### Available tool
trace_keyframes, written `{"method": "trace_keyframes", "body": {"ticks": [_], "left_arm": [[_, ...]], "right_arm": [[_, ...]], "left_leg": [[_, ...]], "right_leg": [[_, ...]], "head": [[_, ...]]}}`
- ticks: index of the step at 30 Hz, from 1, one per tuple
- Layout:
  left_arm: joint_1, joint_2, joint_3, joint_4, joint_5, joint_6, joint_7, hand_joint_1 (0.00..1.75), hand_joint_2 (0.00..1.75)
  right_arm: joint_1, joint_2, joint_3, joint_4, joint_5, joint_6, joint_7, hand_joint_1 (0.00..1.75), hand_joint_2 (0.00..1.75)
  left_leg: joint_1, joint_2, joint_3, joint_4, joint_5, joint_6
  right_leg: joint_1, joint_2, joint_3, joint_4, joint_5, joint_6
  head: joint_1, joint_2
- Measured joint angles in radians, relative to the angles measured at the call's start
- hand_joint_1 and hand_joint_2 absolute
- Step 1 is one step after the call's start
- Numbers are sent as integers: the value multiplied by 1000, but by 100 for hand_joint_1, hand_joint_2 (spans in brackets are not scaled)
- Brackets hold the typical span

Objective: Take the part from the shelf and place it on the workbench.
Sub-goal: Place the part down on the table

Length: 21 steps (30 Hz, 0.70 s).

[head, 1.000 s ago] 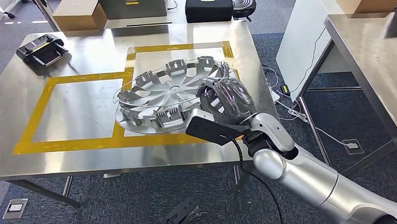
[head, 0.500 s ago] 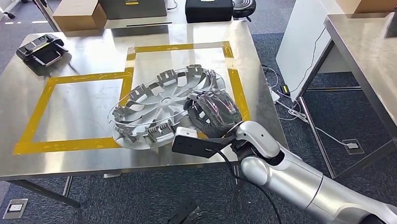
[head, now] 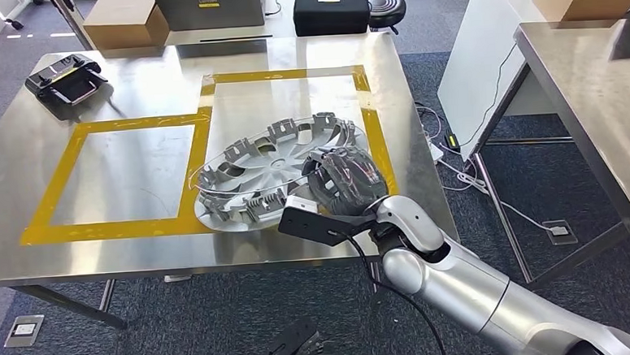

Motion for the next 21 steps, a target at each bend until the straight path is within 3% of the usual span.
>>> {"method": "trace_keyframes", "body": {"ticks": [21], "left_arm": [[2, 2, 0, 0, 3, 7, 1, 0, 175]], "right_arm": [[21, 6, -31, 83, -112, 34, -35, 175, 175]], "left_leg": [[0, 0, 1, 0, 0, 0]], "right_leg": [[0, 0, 0, 0, 0, 0]], "head": [[0, 0]]}}
